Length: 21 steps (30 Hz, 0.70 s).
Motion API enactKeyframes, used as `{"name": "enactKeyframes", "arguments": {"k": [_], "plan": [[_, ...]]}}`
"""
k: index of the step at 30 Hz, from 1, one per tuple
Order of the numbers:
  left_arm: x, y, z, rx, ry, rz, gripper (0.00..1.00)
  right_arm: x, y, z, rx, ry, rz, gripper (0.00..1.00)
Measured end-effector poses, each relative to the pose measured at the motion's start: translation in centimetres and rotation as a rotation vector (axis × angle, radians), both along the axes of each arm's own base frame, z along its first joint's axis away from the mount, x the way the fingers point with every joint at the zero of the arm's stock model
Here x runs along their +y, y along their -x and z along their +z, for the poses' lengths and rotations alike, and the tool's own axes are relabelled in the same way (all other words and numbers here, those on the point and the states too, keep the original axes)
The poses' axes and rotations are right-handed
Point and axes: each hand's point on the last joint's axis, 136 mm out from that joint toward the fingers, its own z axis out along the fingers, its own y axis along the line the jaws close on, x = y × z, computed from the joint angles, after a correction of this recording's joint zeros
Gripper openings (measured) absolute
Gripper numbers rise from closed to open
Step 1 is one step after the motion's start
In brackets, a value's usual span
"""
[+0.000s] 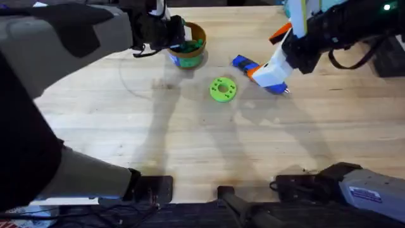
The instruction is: Pick up the gripper from the table and insert it into the empty holder that is missing its gripper. Then pick up a screw, insert it into the mounting hole, and use the screwdriver to tighten it. Finally, clean up the table by picking up the vegetable and placing it into the bucket.
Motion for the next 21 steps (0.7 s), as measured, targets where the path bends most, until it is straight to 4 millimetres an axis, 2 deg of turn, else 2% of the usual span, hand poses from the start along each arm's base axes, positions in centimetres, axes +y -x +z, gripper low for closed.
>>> {"name": "enactKeyframes", "arguments": {"k": [16,21], "plan": [[-0.1,-0.1,-0.2,-0.001,-0.004,-0.009,0.044,0.0,0.0,0.0,-0.002,-0.001,0.000,0.976],[-0.1,0.0,1.9,-0.065,-0.024,-0.041,0.044,0.1,-0.2,0.1,-0.007,-0.003,0.000,0.976]]}}
